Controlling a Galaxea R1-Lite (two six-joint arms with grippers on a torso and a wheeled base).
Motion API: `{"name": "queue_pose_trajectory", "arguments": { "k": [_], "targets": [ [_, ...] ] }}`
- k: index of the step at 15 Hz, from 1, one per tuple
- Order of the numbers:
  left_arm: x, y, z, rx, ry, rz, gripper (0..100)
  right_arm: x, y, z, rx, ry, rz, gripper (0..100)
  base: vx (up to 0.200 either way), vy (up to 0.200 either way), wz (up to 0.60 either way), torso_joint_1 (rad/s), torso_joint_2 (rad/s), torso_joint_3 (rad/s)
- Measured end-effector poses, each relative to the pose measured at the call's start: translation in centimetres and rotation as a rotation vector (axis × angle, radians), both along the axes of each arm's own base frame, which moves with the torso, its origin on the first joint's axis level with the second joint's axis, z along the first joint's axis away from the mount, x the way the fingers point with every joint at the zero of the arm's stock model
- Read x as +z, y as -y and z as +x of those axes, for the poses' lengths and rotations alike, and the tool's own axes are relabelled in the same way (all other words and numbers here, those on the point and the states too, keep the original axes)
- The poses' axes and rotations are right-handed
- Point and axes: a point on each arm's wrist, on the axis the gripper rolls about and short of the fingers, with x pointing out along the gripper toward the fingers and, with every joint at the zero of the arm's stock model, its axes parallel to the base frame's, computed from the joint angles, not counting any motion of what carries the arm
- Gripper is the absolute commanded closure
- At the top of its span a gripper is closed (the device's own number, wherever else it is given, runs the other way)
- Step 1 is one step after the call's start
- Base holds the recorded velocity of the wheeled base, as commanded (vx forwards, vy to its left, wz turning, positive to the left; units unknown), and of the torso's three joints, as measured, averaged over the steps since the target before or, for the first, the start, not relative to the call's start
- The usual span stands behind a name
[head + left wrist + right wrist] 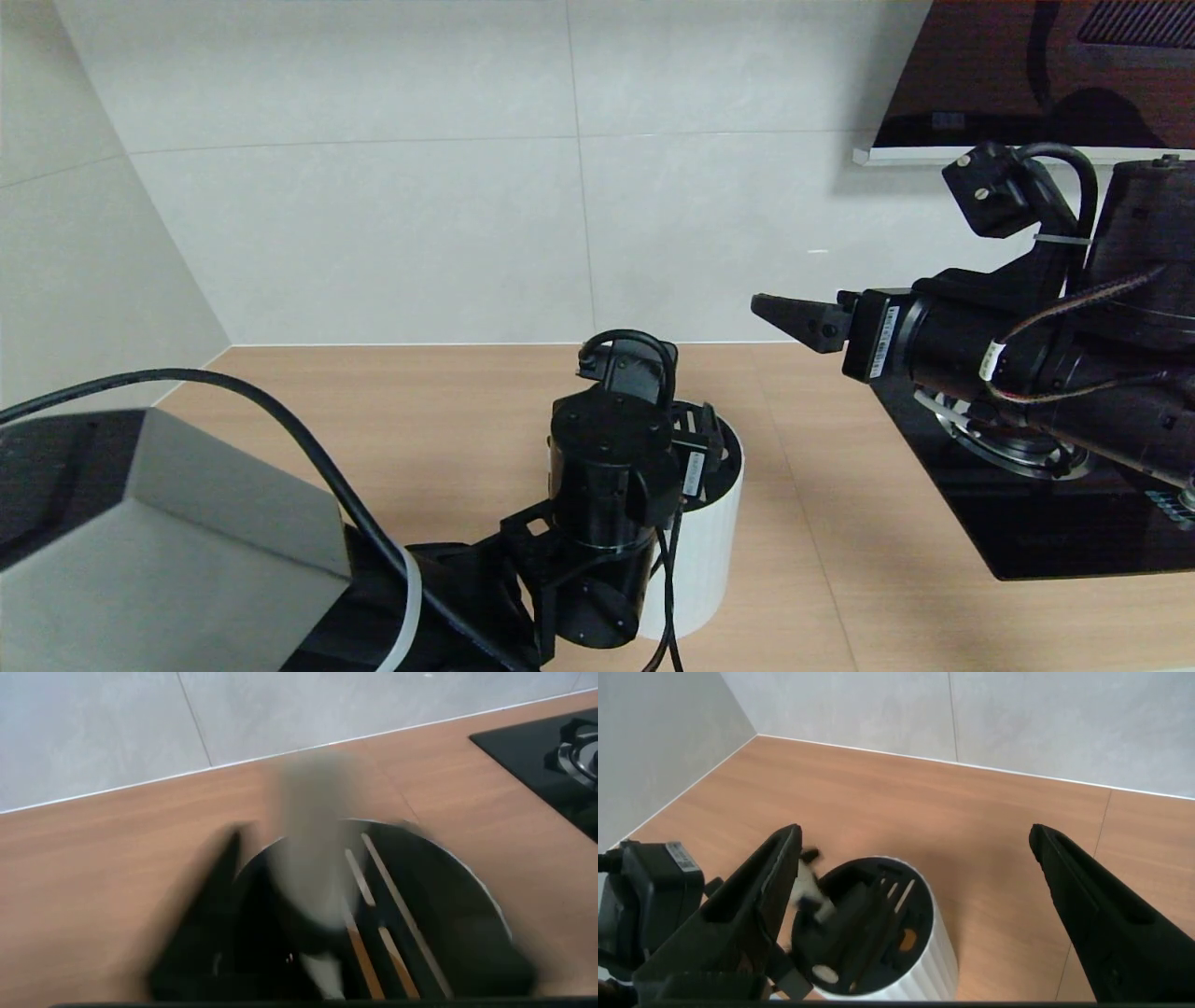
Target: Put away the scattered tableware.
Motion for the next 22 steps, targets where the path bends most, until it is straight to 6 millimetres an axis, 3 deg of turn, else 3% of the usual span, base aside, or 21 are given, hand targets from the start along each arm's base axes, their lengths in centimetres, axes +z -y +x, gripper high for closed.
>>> {"name": "queue_pose_trajectory", "arguments": {
  "k": [8, 12, 15, 19, 22],
  "targets": [
    [0.5, -0.2, -0.1, 0.001, 0.006, -0.022, 0, -0.1, 0.0, 0.0, 0.0, -0.002, -0.001, 0, 0.0, 0.0, 0.0, 0.0, 0.0, 0.0],
    [2.8, -1.2, -0.5, 0.006, 0.041, -0.067, 0, 0.0, 0.1, -0.1, -0.001, 0.001, 0.002, 0, 0.0, 0.0, 0.0, 0.0, 0.0, 0.0],
    [5.8, -3.3, -1.1, 0.017, 0.092, -0.129, 0, 0.2, 0.5, -0.4, -0.008, 0.007, 0.005, 0, 0.0, 0.0, 0.0, 0.0, 0.0, 0.0],
    [10.7, -8.2, -2.4, 0.002, 0.195, -0.235, 0, 1.4, 2.7, -1.0, -0.063, 0.042, 0.03, 0, 0.0, 0.0, 0.0, 0.0, 0.0, 0.0],
    [11.7, -12.8, -3.9, 0.014, 0.23, -0.244, 0, 2.1, 4.7, -2.9, -0.09, 0.079, 0.045, 0, 0.0, 0.0, 0.0, 0.0, 0.0, 0.0]
  ]
}}
